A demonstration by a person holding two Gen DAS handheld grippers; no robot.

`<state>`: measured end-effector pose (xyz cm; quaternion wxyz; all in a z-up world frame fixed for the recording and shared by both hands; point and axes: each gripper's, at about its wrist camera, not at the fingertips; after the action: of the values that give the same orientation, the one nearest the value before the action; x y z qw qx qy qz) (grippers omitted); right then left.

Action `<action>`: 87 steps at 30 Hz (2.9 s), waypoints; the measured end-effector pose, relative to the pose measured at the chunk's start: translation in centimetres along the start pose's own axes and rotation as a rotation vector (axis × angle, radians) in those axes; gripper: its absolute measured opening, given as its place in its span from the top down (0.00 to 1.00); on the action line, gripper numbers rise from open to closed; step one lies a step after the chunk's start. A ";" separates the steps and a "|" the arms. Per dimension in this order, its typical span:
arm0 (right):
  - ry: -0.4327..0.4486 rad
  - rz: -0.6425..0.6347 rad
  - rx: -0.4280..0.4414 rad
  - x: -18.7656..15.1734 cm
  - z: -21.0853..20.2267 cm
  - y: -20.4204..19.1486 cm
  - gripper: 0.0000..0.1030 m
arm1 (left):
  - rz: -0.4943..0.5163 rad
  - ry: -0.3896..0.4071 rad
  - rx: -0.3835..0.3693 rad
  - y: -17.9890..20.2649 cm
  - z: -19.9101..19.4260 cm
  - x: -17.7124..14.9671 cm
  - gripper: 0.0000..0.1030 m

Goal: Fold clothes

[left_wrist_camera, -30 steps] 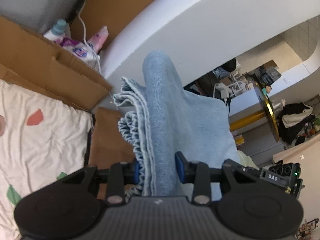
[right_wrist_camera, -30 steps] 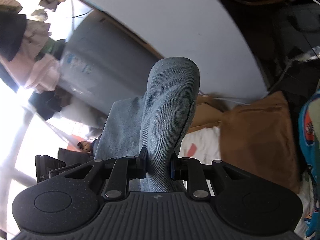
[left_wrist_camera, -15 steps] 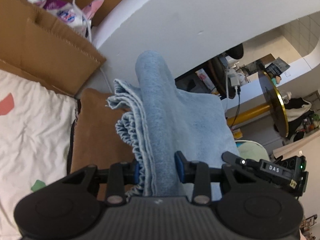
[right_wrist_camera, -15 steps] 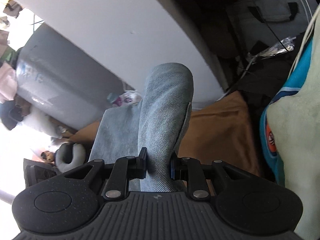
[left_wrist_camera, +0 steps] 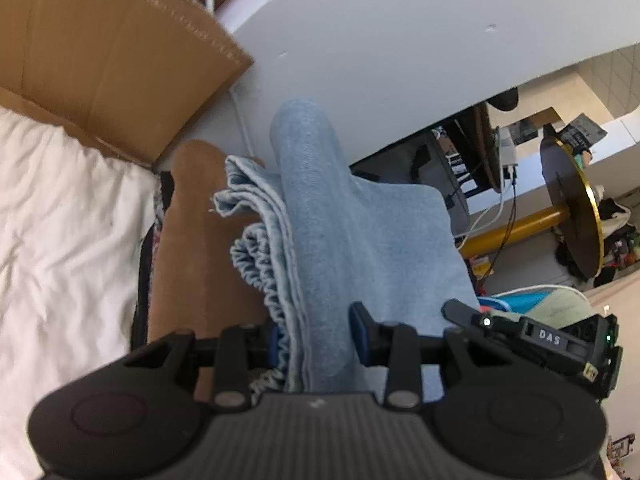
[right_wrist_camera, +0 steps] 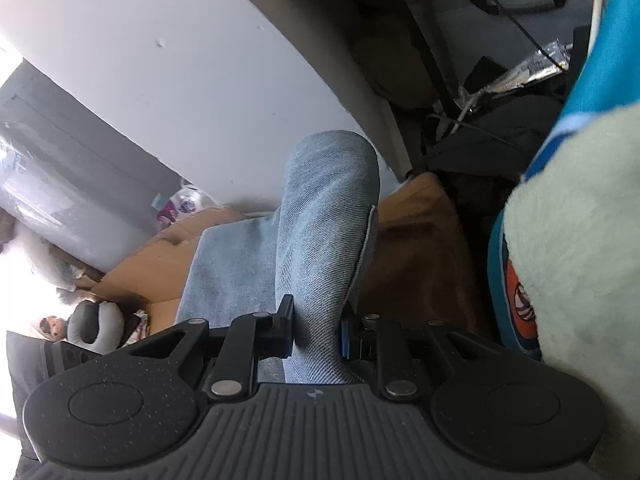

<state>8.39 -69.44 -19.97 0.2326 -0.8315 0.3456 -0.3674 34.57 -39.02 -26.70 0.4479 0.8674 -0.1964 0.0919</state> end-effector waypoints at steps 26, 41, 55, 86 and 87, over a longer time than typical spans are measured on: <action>0.116 -0.082 0.014 -1.2 5.4 2.2 0.79 | -0.019 0.030 0.037 -4.0 2.7 0.6 0.64; 0.240 -0.080 -0.052 -3.2 5.7 2.8 0.77 | 0.213 0.002 0.288 3.6 -3.7 6.2 0.71; 0.250 -0.077 -0.081 -3.3 6.2 2.4 0.75 | 0.336 -0.053 0.447 7.0 2.0 6.3 0.81; 0.128 -0.258 -0.275 -2.8 11.4 0.0 0.68 | 0.356 -0.061 0.500 2.9 5.0 4.0 0.86; 0.121 -0.249 -0.277 -2.9 11.6 0.2 0.68 | 0.353 -0.062 0.496 2.8 5.0 4.0 0.87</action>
<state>15.86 -65.90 -28.64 0.0473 -0.8683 0.3005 -0.3917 36.95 -45.62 -26.14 0.1935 0.9052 -0.3292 0.1867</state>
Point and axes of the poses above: each gripper's, at about its wrist camera, not at the fingertips, and z roughly the way its jaws point, y to its right, x to its top, and after that the axes turned 4 degrees about x, right-handed
